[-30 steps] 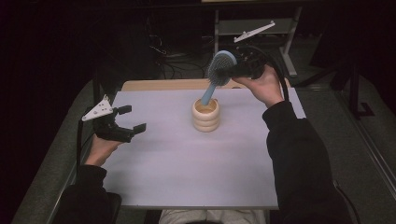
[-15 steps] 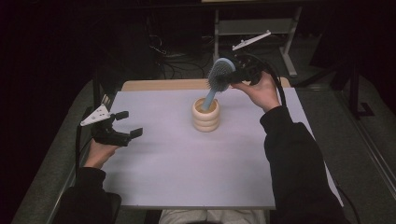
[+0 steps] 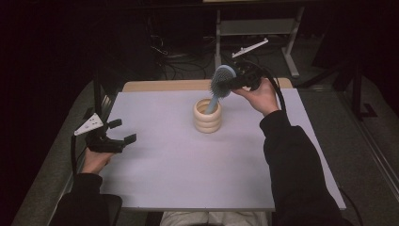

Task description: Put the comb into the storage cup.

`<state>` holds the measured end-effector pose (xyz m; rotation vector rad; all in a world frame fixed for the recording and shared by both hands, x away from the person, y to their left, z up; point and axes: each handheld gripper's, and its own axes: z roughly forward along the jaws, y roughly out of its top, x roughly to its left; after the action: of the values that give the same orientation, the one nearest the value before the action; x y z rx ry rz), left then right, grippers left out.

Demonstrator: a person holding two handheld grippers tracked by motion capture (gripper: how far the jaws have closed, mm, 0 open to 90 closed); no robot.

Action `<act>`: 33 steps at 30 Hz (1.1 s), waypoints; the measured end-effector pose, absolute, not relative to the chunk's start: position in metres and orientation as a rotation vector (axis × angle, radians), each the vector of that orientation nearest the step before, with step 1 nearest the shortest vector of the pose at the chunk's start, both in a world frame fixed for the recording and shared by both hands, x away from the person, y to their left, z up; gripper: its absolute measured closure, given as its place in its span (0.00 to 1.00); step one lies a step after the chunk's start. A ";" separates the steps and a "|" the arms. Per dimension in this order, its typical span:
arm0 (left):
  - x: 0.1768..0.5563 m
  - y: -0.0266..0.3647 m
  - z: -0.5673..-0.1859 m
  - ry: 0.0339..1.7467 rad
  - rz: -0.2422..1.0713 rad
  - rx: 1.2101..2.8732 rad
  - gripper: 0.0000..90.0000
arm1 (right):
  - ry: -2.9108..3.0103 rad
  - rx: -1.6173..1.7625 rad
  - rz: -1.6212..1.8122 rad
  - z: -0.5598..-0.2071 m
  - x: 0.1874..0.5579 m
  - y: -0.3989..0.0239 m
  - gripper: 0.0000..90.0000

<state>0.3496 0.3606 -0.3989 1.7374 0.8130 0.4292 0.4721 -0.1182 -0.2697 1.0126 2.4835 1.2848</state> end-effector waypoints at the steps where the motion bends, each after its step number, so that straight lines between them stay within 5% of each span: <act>1: 0.350 0.361 -0.400 0.816 0.433 1.737 0.00 | 2.487 1.015 1.280 -0.272 0.473 -0.117 0.57; 22: 0.354 0.353 -0.407 0.821 0.428 1.787 0.00 | 2.532 1.188 1.352 -0.315 0.488 -0.113 0.52; 33: 0.352 0.351 -0.405 0.825 0.433 1.776 0.00 | 2.542 1.117 1.193 -0.313 0.481 -0.119 0.05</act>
<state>0.3523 0.3506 -0.4050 1.7758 0.8246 0.4332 0.4806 -0.1195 -0.3127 1.1167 2.5423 1.1930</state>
